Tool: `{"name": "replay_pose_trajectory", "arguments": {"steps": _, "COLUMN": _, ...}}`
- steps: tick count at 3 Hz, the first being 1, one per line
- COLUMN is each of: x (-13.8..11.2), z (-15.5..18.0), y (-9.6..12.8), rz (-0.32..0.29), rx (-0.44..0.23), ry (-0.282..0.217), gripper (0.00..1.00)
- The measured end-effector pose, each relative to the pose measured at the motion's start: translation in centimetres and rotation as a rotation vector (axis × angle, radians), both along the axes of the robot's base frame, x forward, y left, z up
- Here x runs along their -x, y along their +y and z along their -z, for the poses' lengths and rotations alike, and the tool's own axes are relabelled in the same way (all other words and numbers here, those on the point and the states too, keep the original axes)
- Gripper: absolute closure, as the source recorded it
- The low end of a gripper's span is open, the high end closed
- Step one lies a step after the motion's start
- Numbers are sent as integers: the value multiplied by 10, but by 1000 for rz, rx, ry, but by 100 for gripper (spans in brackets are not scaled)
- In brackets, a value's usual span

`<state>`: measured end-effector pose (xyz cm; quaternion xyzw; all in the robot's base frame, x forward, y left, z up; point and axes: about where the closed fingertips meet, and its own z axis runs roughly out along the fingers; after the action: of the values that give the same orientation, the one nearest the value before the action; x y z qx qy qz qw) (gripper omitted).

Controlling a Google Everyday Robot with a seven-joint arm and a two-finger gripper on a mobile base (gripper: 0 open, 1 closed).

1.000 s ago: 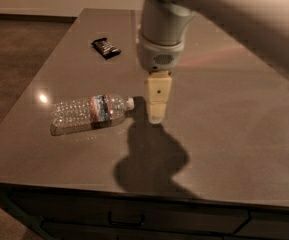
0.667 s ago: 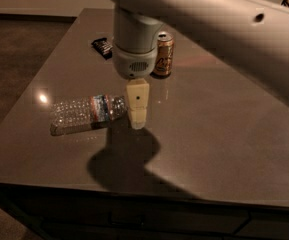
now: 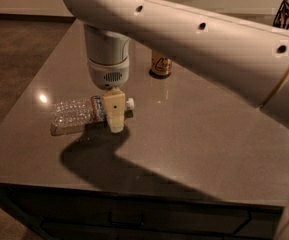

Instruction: Move water bottle near rxbar chocolate

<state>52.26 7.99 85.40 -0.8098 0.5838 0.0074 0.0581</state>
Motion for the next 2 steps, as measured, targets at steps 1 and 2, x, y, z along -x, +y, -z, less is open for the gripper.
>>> {"name": "replay_pose_trajectory", "arguments": {"steps": 1, "x": -1, "z": 3, "y": 10, "rz": 3, "rx": 6, "ry": 4, "gripper": 42}}
{"name": "replay_pose_trajectory", "arguments": {"steps": 2, "x": -7, "z": -1, "y": 16, "rz": 20, "rx": 11, "ry": -5, "gripper": 65}}
